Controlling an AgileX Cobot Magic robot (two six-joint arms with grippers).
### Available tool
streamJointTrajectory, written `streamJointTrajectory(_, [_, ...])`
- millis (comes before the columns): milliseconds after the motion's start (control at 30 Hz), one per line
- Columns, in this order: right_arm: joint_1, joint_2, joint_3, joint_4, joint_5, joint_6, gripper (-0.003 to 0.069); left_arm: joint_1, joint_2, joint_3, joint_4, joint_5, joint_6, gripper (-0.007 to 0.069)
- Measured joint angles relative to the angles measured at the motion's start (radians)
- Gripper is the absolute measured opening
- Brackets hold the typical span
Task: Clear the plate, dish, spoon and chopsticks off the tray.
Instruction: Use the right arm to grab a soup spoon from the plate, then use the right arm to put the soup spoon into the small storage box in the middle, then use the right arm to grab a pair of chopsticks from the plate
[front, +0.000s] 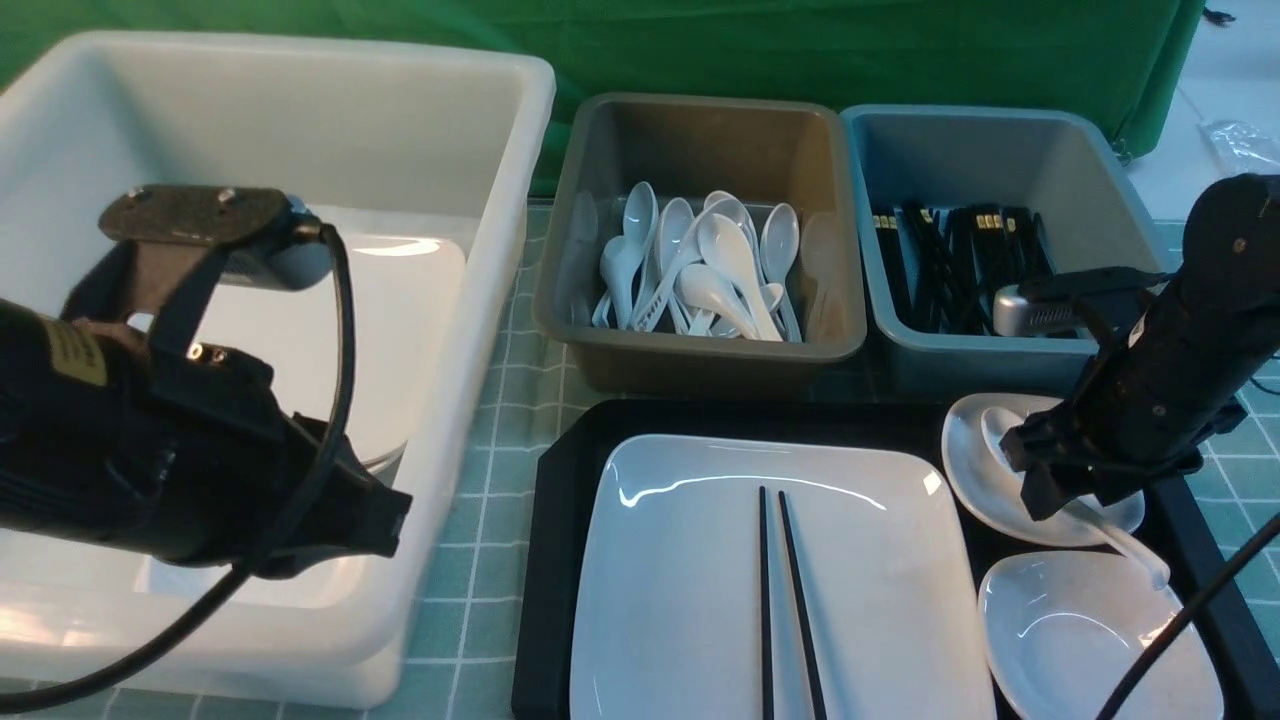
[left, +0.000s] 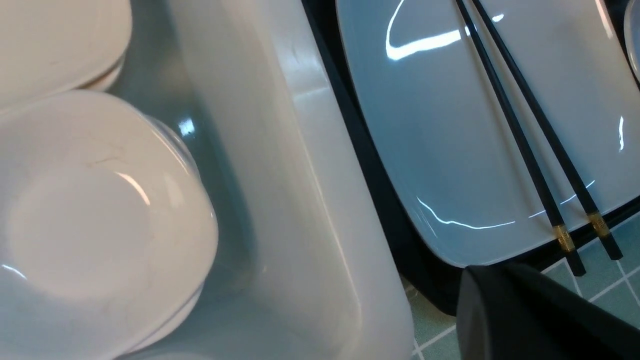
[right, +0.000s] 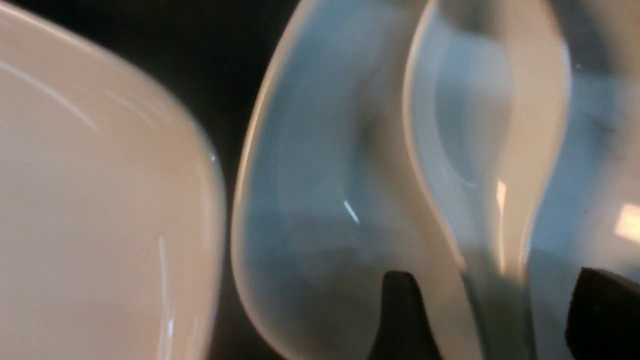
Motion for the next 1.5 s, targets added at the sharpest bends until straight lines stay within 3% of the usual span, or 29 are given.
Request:
streamJointTrajectory(67, [0.000, 0.013, 0.000, -0.002, -0.005, 0.008, 0.0455, 0.000, 0.000, 0.000, 0.004, 0.000, 0.000, 0.0008])
streamJointTrajectory(133, [0.000, 0.027, 0.000, -0.004, -0.012, 0.019, 0.0374, 0.000, 0.000, 0.000, 0.007, 0.000, 0.000, 0.0008])
streamJointTrajectory(200, [0.000, 0.027, 0.000, -0.005, -0.006, 0.020, 0.0208, 0.000, 0.000, 0.000, 0.008, 0.000, 0.000, 0.0008])
streamJointTrajectory(267, [0.000, 0.024, -0.007, -0.006, 0.018, 0.023, 0.0178, 0.000, 0.000, 0.000, 0.008, -0.002, 0.000, 0.0008])
streamJointTrajectory(533, [0.059, -0.139, -0.017, 0.086, 0.170, 0.032, 0.0192, 0.000, 0.000, 0.000, 0.010, -0.021, 0.000, 0.0008])
streamJointTrajectory(667, [0.163, -0.210, -0.052, 0.123, 0.077, 0.032, 0.0192, 0.000, 0.000, 0.000, 0.012, -0.041, 0.000, 0.0008])
streamJointTrajectory(767, [0.241, -0.180, -0.184, 0.145, -0.081, 0.046, 0.0192, 0.000, 0.000, 0.000, 0.002, -0.044, 0.000, 0.0008])
streamJointTrajectory(1033, [0.265, 0.077, -0.560, 0.148, -0.215, 0.081, 0.0196, 0.000, 0.000, 0.000, -0.044, -0.029, 0.000, 0.0008])
streamJointTrajectory(1100, [0.265, 0.140, -0.627, 0.148, -0.217, 0.107, 0.0252, 0.000, 0.000, 0.000, -0.064, -0.022, 0.000, 0.0008])
streamJointTrajectory(1167, [0.265, 0.185, -0.669, 0.148, -0.214, 0.141, 0.0399, 0.000, 0.000, 0.000, -0.087, -0.019, 0.000, 0.0008])
streamJointTrajectory(1233, [0.265, 0.196, -0.678, 0.148, -0.210, 0.149, 0.0450, 0.000, 0.000, 0.000, -0.093, -0.019, 0.000, 0.0008])
streamJointTrajectory(1267, [0.265, 0.201, -0.685, 0.148, -0.188, 0.153, 0.0542, -0.003, 0.001, 0.000, -0.098, -0.019, -0.002, 0.0008])
streamJointTrajectory(1300, [0.265, 0.201, -0.685, 0.148, -0.184, 0.153, 0.0542, -0.003, 0.001, 0.000, -0.098, -0.019, -0.004, 0.0008])
streamJointTrajectory(1333, [0.265, 0.188, -0.686, 0.136, -0.138, 0.153, 0.0590, -0.029, 0.026, 0.000, -0.080, -0.007, -0.021, 0.0008])
streamJointTrajectory(1400, [0.265, 0.161, -0.686, 0.102, -0.081, 0.153, 0.0560, -0.067, 0.060, 0.000, -0.047, 0.014, -0.043, 0.0005])
streamJointTrajectory(1467, [0.265, 0.123, -0.686, 0.056, -0.003, 0.148, 0.0482, -0.117, 0.095, 0.000, -0.020, 0.032, -0.067, 0.0002])
streamJointTrajectory(1500, [0.265, 0.092, -0.686, 0.023, 0.047, 0.135, 0.0392, -0.154, 0.127, 0.000, -0.007, 0.034, -0.104, 0.0001])
